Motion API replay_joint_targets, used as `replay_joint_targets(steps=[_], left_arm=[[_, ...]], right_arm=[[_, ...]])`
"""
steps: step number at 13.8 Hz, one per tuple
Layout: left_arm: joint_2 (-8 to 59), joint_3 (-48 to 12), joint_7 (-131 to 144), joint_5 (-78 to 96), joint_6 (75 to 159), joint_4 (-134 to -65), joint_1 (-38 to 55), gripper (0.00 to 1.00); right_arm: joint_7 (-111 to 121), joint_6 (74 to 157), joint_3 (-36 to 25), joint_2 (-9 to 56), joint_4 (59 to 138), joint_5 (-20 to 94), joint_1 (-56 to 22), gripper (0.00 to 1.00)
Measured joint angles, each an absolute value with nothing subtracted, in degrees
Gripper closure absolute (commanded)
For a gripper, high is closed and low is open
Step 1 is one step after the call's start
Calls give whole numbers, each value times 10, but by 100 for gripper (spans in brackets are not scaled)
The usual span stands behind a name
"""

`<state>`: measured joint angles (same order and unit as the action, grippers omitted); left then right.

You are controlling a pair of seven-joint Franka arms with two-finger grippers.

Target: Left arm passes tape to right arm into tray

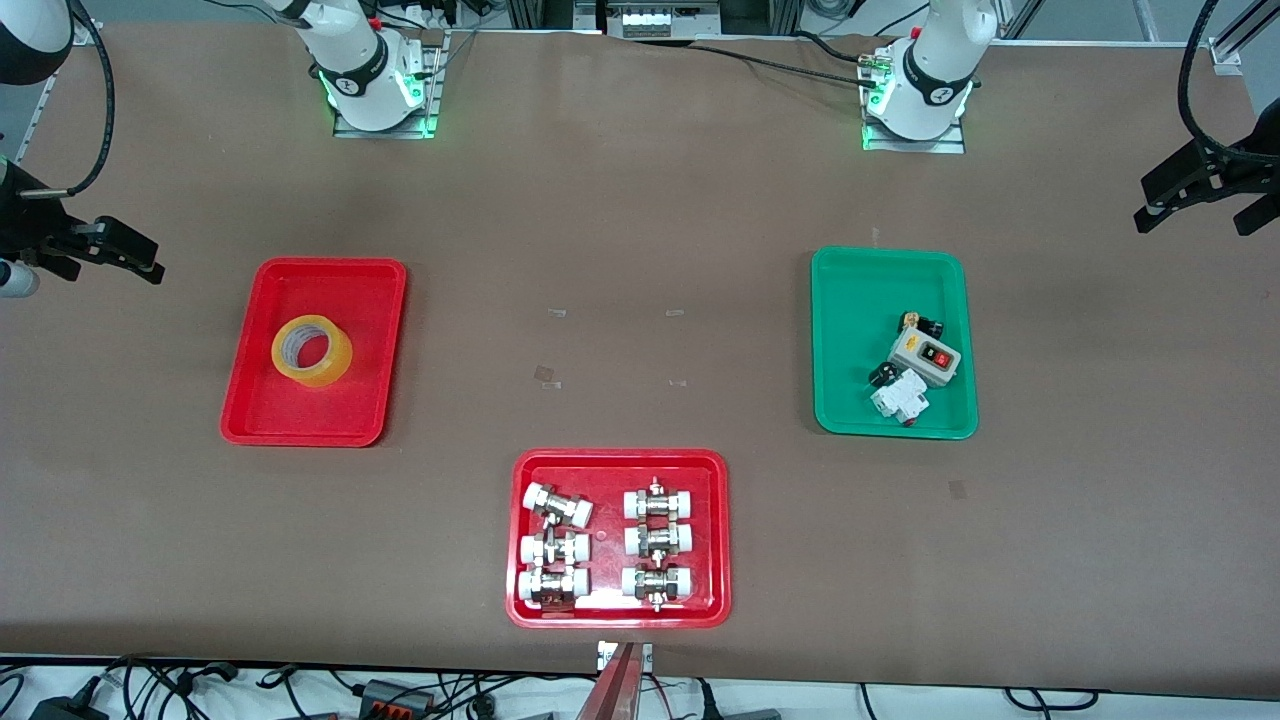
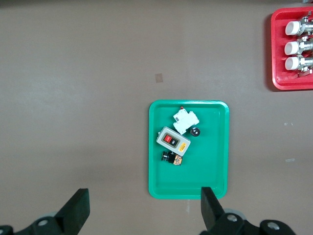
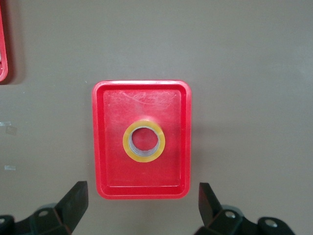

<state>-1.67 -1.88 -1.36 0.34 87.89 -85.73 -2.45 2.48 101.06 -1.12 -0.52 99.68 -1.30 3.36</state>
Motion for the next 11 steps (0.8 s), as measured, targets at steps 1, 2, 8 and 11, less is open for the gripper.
replay_joint_targets(steps=[1, 2, 8, 11], left_arm=[[-17, -19, -14, 3, 879, -857, -24, 0], [-17, -19, -14, 3, 879, -857, -24, 0], [-17, -19, -14, 3, 879, -857, -25, 0], [-17, -19, -14, 3, 879, -857, -25, 0]], right_arm=[[25, 1011, -15, -5, 997, -13, 33, 0], [26, 1011, -17, -6, 997, -13, 33, 0], [26, 1005, -17, -8, 997, -13, 28, 0], [26, 997, -17, -8, 997, -13, 27, 0]])
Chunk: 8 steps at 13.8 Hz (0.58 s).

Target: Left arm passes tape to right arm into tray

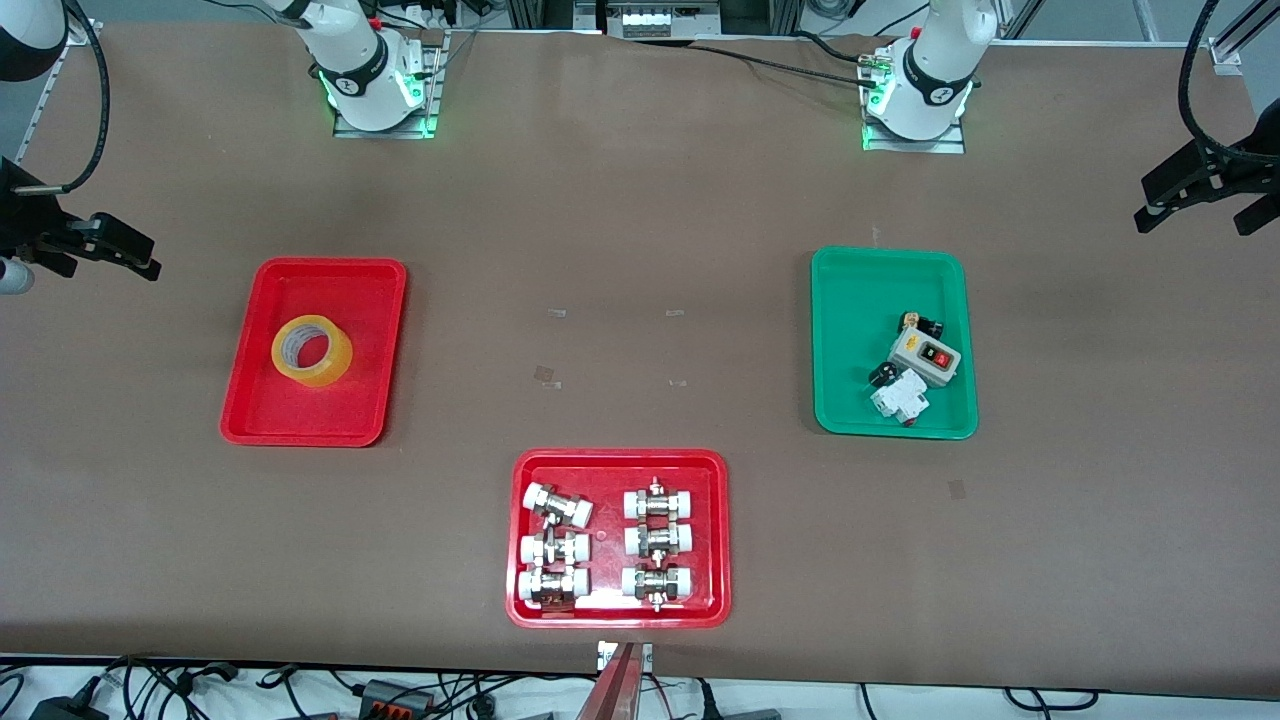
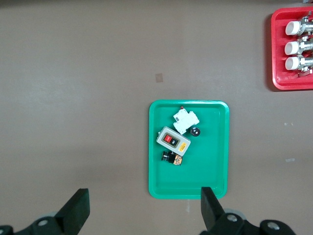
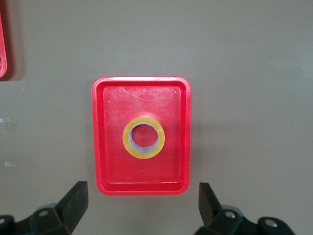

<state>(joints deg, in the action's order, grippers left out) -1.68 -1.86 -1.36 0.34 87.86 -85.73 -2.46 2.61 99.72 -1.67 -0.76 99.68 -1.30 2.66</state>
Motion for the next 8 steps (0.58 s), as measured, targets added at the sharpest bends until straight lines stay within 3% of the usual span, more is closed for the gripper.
replay_joint_targets(steps=[8], left_arm=[[-17, -19, -14, 3, 879, -857, -25, 0]], right_arm=[[26, 983, -17, -12, 997, -11, 26, 0]])
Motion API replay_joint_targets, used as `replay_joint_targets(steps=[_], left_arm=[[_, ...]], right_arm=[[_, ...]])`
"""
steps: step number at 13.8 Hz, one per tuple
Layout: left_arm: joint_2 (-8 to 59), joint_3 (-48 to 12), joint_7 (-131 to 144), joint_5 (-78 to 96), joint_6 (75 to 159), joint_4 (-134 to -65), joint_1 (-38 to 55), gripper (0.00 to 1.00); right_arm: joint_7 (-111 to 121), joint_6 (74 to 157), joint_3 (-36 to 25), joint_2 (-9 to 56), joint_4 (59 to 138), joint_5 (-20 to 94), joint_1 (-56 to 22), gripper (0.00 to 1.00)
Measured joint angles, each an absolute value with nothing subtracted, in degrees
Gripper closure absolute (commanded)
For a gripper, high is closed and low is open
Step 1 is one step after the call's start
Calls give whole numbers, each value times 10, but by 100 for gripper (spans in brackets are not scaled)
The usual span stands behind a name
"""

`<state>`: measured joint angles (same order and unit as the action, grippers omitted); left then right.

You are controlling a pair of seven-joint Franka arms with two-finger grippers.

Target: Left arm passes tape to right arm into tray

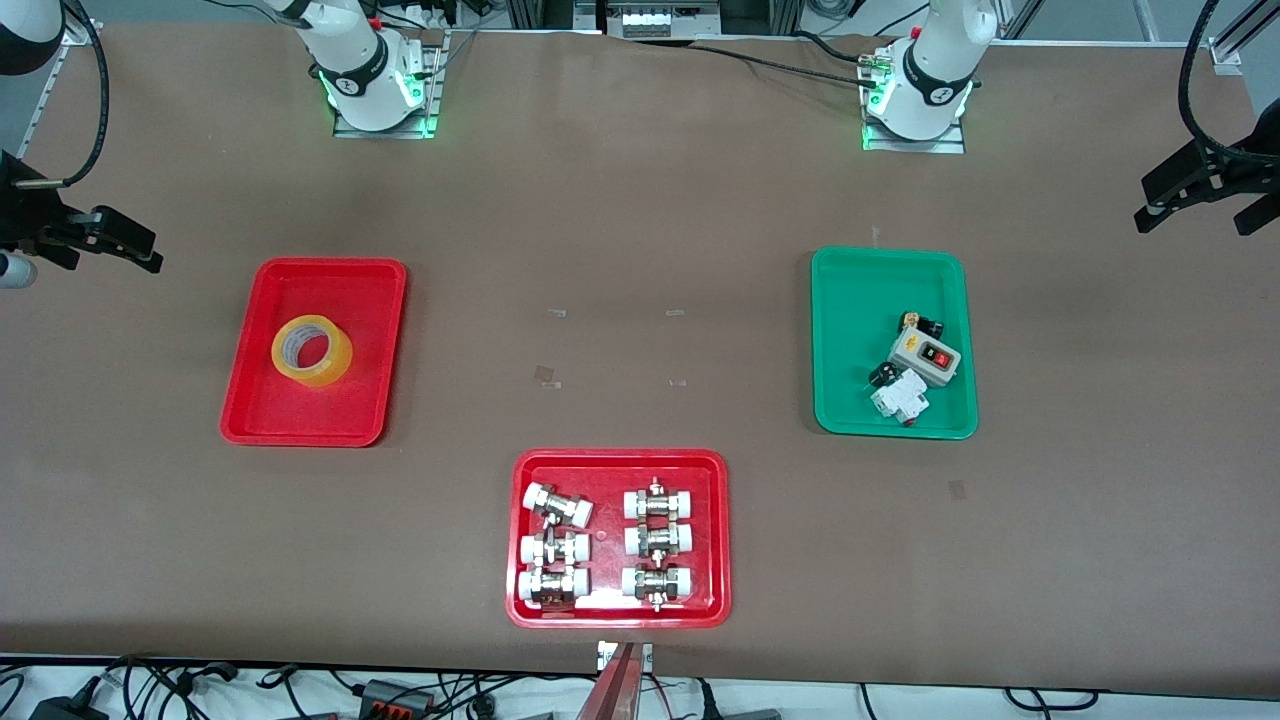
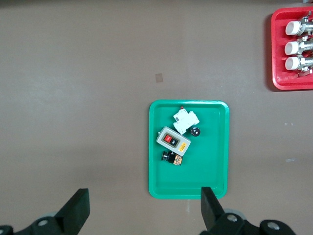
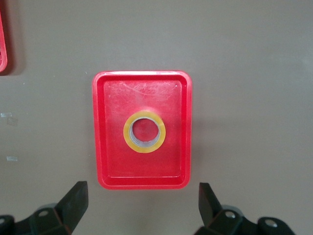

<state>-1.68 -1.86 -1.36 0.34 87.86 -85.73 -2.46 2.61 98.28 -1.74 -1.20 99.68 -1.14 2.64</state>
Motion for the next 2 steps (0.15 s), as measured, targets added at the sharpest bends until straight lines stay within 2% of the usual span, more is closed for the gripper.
replay_joint_targets(steps=[2], left_arm=[[-17, -18, -14, 3, 879, -857, -25, 0]], right_arm=[[26, 981, -17, -12, 997, -11, 26, 0]])
